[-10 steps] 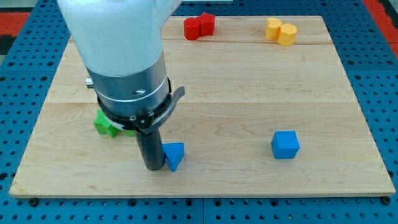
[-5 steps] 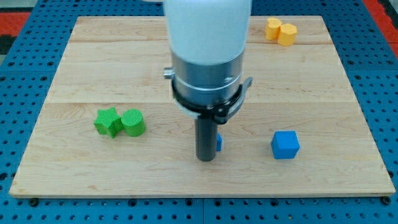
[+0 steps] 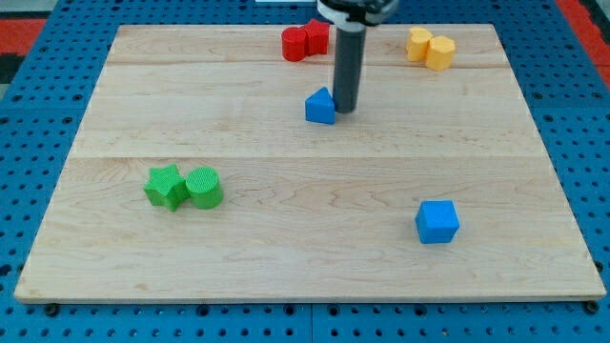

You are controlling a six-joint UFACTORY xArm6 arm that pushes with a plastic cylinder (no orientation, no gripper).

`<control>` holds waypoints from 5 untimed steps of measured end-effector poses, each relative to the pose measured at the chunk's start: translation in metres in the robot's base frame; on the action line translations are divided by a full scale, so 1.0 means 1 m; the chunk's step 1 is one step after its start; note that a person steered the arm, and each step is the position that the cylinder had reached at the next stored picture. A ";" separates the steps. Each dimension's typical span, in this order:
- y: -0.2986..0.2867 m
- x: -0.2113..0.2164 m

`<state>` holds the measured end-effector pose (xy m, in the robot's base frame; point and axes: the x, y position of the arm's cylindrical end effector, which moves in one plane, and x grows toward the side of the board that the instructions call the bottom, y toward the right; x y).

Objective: Move the blue triangle towards the top left corner

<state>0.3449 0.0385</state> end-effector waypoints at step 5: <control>-0.061 0.106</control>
<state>0.4504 -0.0229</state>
